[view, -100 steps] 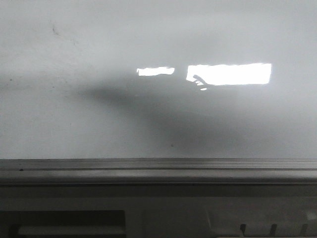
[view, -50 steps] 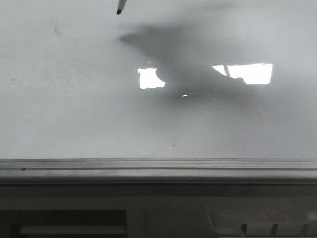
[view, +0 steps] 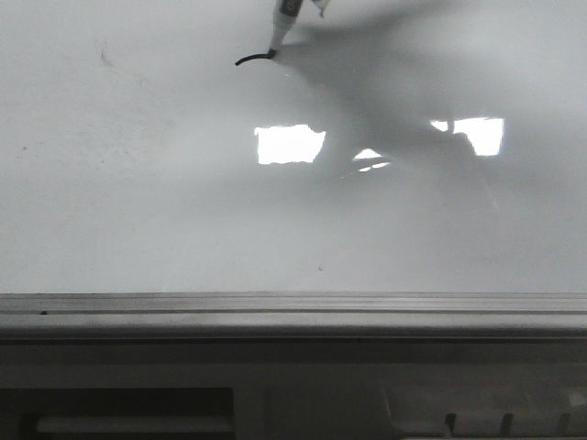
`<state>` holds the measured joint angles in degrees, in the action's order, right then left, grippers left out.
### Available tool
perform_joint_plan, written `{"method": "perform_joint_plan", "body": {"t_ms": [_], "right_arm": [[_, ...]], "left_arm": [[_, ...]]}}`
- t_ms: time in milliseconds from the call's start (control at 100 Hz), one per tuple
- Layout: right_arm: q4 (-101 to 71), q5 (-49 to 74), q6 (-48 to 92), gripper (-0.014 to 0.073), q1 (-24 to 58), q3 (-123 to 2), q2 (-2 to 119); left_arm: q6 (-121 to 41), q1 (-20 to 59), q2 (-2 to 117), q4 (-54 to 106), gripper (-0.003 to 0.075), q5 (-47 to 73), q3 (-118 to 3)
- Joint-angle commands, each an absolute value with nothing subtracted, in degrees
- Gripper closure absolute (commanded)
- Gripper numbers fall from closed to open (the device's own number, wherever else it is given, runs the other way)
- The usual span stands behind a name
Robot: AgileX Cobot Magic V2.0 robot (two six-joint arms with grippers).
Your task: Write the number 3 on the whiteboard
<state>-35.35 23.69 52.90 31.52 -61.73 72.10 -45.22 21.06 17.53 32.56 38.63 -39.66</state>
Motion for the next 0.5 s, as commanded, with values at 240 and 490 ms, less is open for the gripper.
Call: {"method": "perform_joint_plan", "body": {"t_ms": [240,490], "right_arm": [[-32.5,20.7,49.7,0.0631,32.2,-56.2,68.9],[-33.0,12.7,49.6,0.0631,37.7,-54.6,71.4]], "left_arm": [[-44.4,20.9,18.2,34.5,0.0741,36.4,-40.9],[-44.4,20.9,18.2,34.7,0.0741,36.4,-40.9]]}}
